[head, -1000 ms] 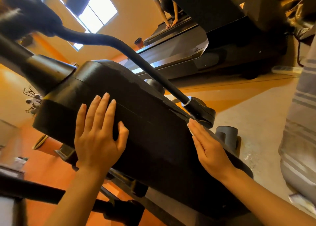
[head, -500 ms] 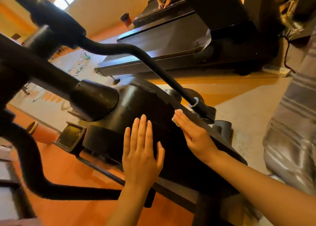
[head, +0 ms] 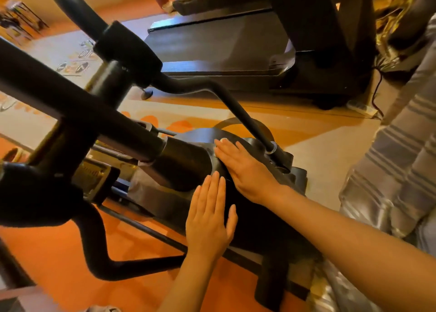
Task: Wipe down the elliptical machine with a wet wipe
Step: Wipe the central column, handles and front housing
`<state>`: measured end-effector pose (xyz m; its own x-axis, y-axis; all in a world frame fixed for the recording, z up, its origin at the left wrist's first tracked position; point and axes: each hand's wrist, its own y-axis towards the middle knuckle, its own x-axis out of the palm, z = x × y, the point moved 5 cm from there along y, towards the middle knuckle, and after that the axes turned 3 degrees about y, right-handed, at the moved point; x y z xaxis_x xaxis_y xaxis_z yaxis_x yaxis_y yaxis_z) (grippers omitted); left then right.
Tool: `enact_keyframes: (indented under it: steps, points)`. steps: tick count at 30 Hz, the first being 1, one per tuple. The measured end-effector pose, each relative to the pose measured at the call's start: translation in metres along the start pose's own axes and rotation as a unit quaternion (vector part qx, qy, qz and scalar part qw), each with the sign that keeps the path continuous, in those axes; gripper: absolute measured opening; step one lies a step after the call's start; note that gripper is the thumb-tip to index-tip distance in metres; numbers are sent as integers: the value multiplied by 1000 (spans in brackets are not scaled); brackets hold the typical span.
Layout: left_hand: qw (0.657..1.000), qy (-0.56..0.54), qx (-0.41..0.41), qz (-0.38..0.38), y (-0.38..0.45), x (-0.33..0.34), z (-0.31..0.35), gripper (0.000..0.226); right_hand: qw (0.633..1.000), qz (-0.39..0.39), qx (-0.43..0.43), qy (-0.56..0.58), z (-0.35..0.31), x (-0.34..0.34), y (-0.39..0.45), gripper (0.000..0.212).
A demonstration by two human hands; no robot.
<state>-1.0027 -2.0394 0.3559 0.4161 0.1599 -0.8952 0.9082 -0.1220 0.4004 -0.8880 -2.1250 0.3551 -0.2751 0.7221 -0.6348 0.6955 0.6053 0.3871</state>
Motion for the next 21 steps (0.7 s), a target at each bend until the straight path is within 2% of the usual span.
enact_keyframes:
  steps: [4,6,9,11,14,18,21]
  points:
    - [1000,-1,-1,30,0,8,1,58,991,-93,91,37,7,-7,25,50]
    - [999,-3,0,35,1,10,1,55,981,-108,140,78,12,-9,33,51]
    - [1000,-7,-2,30,1,9,-1,54,974,-105,169,105,10,-7,35,51]
    - [1000,-15,-8,19,0,9,-1,56,976,-90,163,111,4,-8,26,50]
    - [1000,-23,-17,-11,-1,7,-1,61,985,-84,111,102,-5,-13,1,51]
    - [997,-31,-38,-53,-2,4,-1,64,990,-138,38,17,-1,-16,-10,53]
    - [996,-34,-51,-68,-1,1,-1,65,982,-162,84,39,10,-14,19,53]
